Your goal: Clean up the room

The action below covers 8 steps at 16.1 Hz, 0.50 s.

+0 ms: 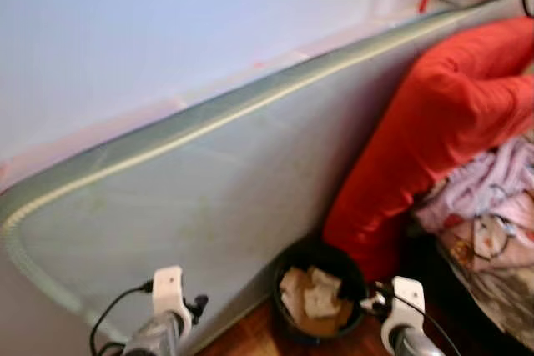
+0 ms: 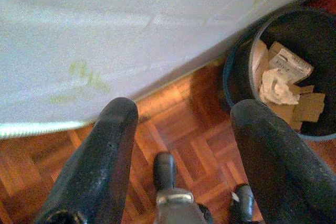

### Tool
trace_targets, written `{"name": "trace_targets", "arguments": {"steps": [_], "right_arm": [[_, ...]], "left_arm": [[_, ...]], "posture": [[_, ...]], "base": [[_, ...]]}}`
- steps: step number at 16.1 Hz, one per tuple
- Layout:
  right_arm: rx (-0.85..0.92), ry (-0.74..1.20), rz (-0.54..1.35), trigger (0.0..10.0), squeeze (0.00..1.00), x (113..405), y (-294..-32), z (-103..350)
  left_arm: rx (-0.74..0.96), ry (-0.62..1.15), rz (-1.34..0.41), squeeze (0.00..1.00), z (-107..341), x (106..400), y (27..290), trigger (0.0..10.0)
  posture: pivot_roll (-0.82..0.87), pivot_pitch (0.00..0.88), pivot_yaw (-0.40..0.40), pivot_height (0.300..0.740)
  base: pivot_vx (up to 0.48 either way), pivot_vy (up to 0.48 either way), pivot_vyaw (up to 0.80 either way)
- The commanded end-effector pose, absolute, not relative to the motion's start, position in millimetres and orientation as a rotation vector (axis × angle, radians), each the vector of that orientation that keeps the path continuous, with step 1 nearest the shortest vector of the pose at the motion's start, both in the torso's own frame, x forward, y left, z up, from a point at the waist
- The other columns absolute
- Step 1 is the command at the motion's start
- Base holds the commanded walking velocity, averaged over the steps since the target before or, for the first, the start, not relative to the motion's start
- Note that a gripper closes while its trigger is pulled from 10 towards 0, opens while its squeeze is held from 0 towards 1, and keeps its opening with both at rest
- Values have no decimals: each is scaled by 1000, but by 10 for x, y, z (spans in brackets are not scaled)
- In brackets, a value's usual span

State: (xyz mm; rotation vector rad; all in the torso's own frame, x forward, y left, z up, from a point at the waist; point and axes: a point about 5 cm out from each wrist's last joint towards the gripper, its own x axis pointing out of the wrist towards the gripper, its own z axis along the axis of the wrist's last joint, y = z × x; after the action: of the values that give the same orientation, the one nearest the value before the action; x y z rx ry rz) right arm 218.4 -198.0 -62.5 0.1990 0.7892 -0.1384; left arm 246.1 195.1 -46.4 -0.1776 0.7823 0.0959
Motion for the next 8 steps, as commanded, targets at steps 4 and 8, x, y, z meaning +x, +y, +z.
{"name": "trace_targets", "arguments": {"steps": [4,8], "right_arm": [[196,798,-141,10000,0,2156,-2017,-636],[180,800,-123,10000,0,2154,-2015,-636]], "left_arm": [[-175,795,77,0,-479,2448,1913,10000],[-175,796,75,0,-484,2442,1912,10000]], "posture": [[5,0,7,740],[5,0,7,740]], "base": [[314,0,0],[315,0,0]]}}
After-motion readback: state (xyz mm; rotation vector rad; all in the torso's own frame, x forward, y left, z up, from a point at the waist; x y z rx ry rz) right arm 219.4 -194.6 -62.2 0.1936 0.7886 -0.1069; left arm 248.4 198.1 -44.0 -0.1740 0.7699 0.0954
